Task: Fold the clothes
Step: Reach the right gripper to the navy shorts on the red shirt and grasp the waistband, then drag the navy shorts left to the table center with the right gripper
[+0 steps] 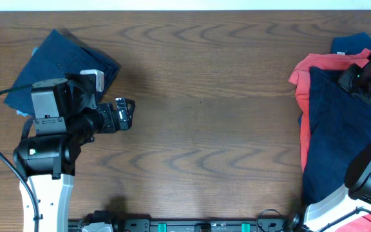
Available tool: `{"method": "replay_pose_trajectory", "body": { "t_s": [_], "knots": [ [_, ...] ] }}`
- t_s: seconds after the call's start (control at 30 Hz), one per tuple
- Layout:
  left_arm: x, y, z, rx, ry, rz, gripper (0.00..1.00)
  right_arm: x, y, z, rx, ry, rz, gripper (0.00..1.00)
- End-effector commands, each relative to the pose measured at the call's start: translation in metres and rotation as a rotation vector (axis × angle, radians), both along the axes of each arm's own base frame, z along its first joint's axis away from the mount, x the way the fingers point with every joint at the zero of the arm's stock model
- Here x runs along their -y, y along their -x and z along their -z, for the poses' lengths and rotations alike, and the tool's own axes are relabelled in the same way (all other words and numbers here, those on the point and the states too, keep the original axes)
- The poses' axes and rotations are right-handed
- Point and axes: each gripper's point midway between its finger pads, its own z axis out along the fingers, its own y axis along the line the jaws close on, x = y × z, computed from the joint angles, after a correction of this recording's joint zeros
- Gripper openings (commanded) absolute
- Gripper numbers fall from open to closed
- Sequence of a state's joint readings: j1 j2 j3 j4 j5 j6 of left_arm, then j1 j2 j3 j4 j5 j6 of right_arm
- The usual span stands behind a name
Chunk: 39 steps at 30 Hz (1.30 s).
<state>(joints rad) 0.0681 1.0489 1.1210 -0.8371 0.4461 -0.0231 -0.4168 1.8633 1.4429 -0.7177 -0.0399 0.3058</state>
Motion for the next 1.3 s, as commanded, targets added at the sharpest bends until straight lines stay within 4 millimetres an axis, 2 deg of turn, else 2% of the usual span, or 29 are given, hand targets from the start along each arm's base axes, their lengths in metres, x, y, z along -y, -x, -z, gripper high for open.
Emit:
{"method": "replay_pose_trajectory", "body": {
  "t_s": [0.0, 0.07, 0.1, 0.13, 0.27, 0.4, 0.43, 0.5, 0.63, 0.67, 0.73, 0.83, 0.87, 0.97, 1.07, 1.13, 1.2, 1.27],
  "knots": [
    [0.004, 0.001, -0.012, 0.027, 0.01, 0.013, 0.98, -0.025, -0.013, -0.009, 0.071, -0.082, -0.16, 0.3],
    [0.004, 0.001, -0.012, 0.026, 0.01, 0.013, 0.98, -0.039, -0.015, -0.009, 0.08, -0.113, -0.237, 0.6],
    [0.004, 0.001, -0.012, 0.026, 0.01, 0.013, 0.98, -0.041, -0.014, -0.006, 0.067, -0.111, -0.238, 0.7],
    [0.004, 0.001, -0.012, 0.026, 0.01, 0.013, 0.98, -0.043, -0.012, -0.002, 0.053, -0.108, -0.233, 0.75],
    [0.004, 0.002, -0.011, 0.019, 0.011, 0.013, 0.98, -0.043, -0.005, 0.02, -0.016, -0.078, -0.174, 0.81],
    [0.004, 0.005, -0.008, 0.001, 0.012, 0.013, 0.98, -0.046, -0.003, 0.04, -0.056, -0.1, -0.167, 0.8],
    [0.004, 0.006, -0.007, -0.003, 0.012, 0.013, 0.98, -0.047, -0.003, 0.045, -0.066, -0.104, -0.167, 0.79],
    [0.004, 0.006, -0.007, -0.004, 0.012, 0.013, 0.98, -0.047, -0.001, 0.055, -0.086, -0.114, -0.166, 0.7],
    [0.004, 0.006, -0.007, -0.003, 0.012, 0.013, 0.98, -0.045, -0.001, 0.063, -0.097, -0.119, -0.162, 0.38],
    [0.004, 0.006, -0.007, -0.003, 0.012, 0.013, 0.98, -0.044, -0.003, 0.062, -0.089, -0.115, -0.161, 0.32],
    [0.004, 0.006, -0.007, -0.003, 0.012, 0.013, 0.98, -0.042, -0.007, 0.061, -0.072, -0.111, -0.151, 0.27],
    [0.004, 0.006, -0.007, -0.003, 0.012, 0.013, 0.98, -0.036, -0.009, 0.059, -0.054, -0.118, -0.108, 0.05],
    [0.004, 0.006, -0.007, -0.003, 0.012, 0.013, 0.98, -0.033, -0.009, 0.059, -0.048, -0.122, -0.087, 0.01],
    [0.004, 0.006, -0.007, -0.003, 0.012, 0.013, 0.98, -0.027, -0.012, 0.052, -0.016, -0.134, -0.065, 0.01],
    [0.003, 0.006, -0.008, 0.001, 0.007, 0.009, 0.98, -0.015, -0.014, 0.033, 0.025, -0.118, -0.047, 0.01],
    [-0.002, 0.005, -0.008, 0.008, -0.016, -0.012, 0.98, -0.007, -0.015, 0.012, 0.07, -0.106, -0.033, 0.01],
    [-0.009, 0.005, -0.01, 0.022, -0.047, -0.04, 0.98, -0.002, -0.017, -0.017, 0.138, -0.103, -0.035, 0.01],
    [-0.017, 0.005, -0.016, 0.044, -0.067, -0.086, 0.98, -0.003, -0.021, -0.054, 0.229, -0.093, -0.058, 0.01]
  ]
}}
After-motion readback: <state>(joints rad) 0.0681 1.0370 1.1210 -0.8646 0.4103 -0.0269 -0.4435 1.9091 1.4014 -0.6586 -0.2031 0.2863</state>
